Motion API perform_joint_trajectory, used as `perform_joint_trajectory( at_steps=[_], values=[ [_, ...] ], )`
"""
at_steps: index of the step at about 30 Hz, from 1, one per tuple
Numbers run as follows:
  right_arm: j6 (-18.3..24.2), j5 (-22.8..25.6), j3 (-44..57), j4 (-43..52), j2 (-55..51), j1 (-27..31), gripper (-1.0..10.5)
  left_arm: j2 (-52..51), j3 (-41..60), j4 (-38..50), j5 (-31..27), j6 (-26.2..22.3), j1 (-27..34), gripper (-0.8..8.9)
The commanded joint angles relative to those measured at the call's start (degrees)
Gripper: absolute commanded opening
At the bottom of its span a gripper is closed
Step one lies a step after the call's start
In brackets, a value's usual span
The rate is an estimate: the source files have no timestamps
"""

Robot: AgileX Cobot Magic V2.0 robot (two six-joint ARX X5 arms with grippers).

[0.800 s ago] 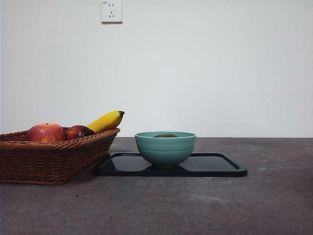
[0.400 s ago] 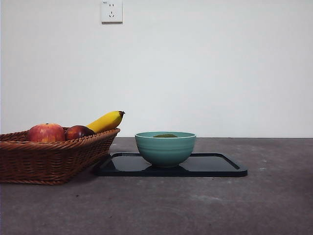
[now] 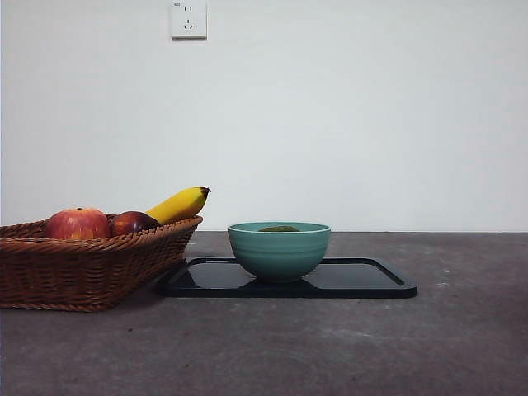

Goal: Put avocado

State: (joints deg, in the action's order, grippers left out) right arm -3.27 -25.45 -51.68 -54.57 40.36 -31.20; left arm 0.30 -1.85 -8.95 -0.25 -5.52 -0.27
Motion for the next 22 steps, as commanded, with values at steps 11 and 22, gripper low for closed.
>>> perform_joint_trajectory(
  at_steps=[11,22],
  values=[
    [-0.2,-0.1,-0.4,0.6,0.3,-0.4,0.1,-0.1,1.2,-2.0,-0.2,0.6,0.0,0.07],
    [-0.2,-0.1,-0.4,0.6,0.3,-0.4,0.1,-0.1,1.2,-2.0,-0.2,0.6,0.0,0.07]
  ],
)
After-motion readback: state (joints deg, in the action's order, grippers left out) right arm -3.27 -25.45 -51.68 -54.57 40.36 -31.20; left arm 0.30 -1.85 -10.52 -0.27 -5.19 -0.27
